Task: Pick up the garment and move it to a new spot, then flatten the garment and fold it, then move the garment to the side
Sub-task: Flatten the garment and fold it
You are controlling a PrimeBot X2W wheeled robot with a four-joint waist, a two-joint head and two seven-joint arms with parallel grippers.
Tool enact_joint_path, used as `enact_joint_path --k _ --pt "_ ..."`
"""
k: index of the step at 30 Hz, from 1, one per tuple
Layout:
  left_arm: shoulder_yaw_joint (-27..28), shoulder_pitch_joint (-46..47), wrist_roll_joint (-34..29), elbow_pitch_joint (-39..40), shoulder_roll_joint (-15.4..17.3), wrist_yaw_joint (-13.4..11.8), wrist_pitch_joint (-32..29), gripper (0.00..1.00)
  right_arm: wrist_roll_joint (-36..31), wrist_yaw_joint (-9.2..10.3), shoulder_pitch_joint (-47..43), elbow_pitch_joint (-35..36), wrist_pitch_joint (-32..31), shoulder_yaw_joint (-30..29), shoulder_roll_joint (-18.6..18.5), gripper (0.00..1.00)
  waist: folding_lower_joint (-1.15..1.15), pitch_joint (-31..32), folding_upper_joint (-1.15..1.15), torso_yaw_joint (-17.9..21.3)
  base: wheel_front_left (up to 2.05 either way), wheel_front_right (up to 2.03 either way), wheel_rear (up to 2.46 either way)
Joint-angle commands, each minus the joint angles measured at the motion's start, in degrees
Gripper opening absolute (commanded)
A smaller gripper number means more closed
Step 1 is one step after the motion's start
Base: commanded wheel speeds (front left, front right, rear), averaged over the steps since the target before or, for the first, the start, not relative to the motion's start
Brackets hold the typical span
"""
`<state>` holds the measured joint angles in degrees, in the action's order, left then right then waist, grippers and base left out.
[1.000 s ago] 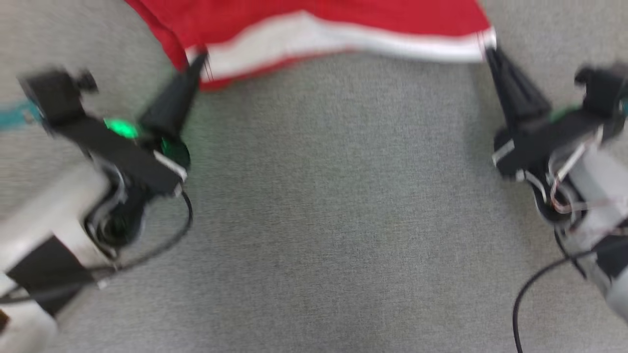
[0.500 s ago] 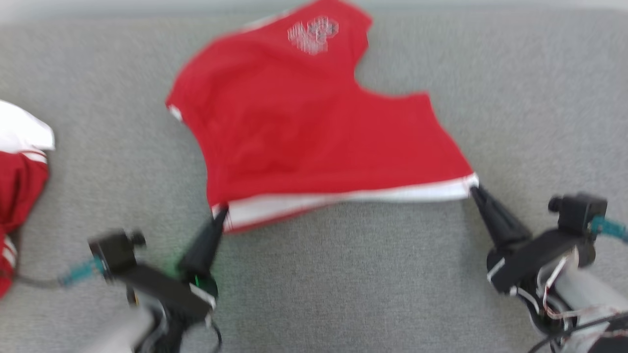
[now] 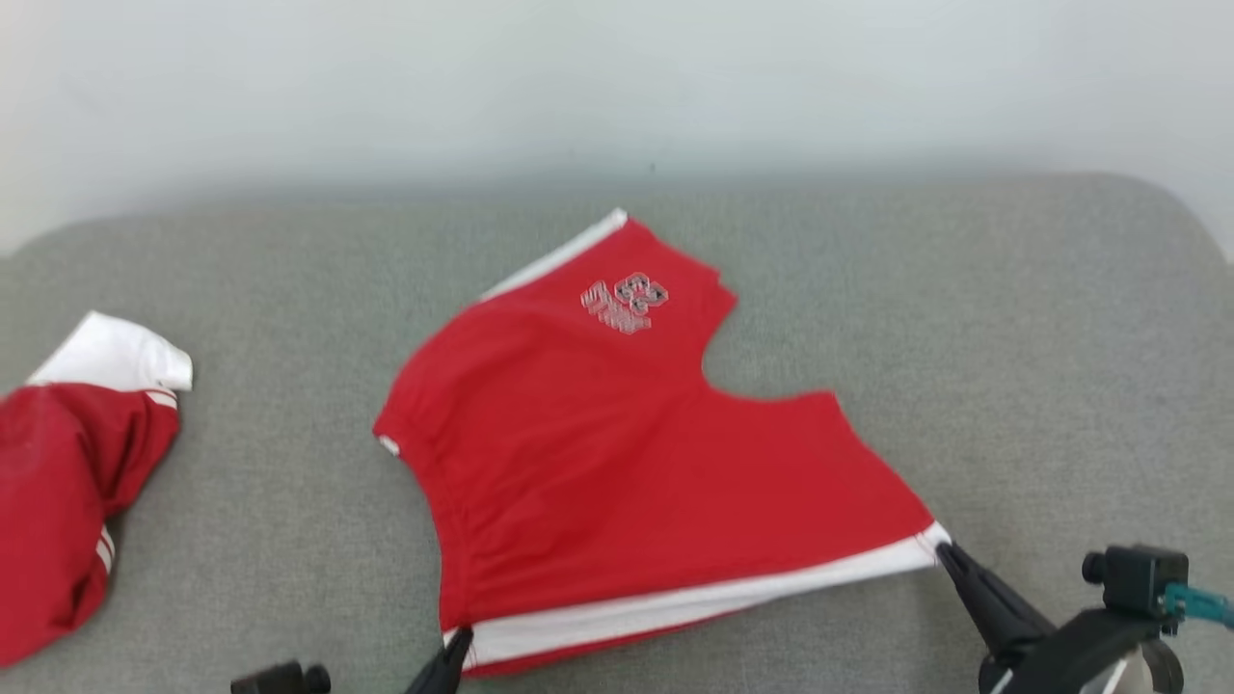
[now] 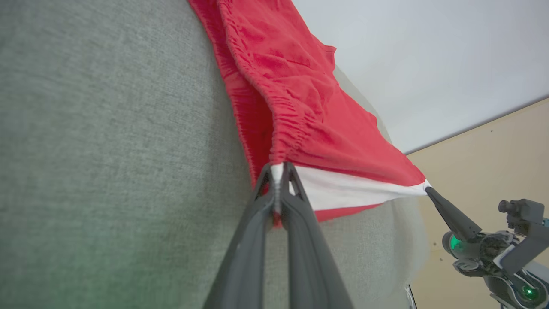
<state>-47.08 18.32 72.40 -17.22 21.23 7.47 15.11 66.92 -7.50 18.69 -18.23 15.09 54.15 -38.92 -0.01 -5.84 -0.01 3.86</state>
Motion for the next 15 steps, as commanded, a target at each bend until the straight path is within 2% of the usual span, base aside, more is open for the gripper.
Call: enact_joint_path --k 1,8,15 --pt "0.3 -2.3 -0.6 -0.4 0.1 0.0 0.0 0.00 0.5 0.03 -1.9 0.6 0.1 -0.5 -0.7 0.00 0.01 4.1 0.01 0.4 0.00 0.00 0.00" --pt "1.8 -7.2 -2.2 -0.3 -0.2 0.0 0.1 0.00 1.2 0.03 -7.0 2.9 0.1 0.0 -2.3 0.00 0.01 6.4 0.01 0.3 0.00 0.00 0.00" --pt "-0.6 -11.7 -2.5 -1.8 1.0 0.0 0.1 0.00 2.8 0.03 -11.3 5.5 0.1 3.8 -5.2 0.00 0.01 8.5 0.01 -0.4 0.00 0.00 0.00"
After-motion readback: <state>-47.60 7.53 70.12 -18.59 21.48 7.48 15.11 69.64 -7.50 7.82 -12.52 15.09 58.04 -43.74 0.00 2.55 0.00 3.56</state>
